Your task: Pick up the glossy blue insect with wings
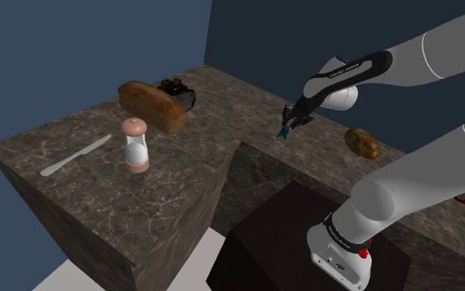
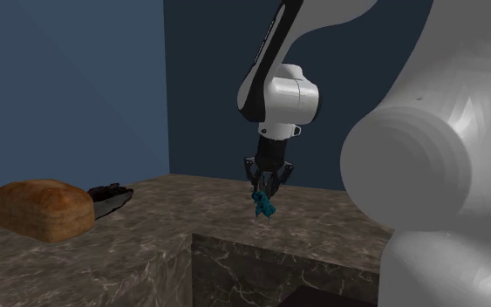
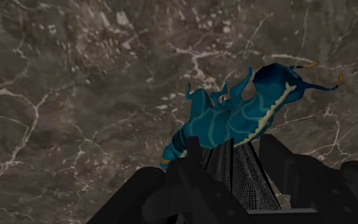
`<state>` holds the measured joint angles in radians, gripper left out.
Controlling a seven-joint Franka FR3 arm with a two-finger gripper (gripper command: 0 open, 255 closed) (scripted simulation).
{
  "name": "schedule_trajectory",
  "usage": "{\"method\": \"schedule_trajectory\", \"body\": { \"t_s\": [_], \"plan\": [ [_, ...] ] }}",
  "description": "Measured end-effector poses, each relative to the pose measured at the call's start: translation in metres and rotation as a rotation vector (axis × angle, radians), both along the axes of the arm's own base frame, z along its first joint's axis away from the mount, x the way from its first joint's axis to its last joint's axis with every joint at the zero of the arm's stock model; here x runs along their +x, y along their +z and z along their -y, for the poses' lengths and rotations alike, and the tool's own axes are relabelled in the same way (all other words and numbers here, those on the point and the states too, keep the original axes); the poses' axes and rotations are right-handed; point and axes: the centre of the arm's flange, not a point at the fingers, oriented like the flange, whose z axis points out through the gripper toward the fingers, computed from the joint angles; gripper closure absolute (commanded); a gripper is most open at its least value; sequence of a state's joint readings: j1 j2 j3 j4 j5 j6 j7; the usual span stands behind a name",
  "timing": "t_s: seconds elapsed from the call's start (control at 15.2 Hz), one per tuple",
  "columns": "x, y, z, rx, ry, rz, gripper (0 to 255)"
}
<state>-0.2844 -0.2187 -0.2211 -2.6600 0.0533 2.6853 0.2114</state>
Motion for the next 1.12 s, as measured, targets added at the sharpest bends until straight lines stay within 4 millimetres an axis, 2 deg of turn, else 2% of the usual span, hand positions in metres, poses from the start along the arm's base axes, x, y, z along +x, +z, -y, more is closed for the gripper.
{"method": "schedule_trajectory", "body": {
  "t_s": [0.59, 1.12],
  "plan": [
    [0.0, 0.002, 0.0, 0.0, -0.001, 0.001, 255],
    [0.001, 0.041, 0.0, 0.0, 0.0, 0.0, 255]
  ]
}}
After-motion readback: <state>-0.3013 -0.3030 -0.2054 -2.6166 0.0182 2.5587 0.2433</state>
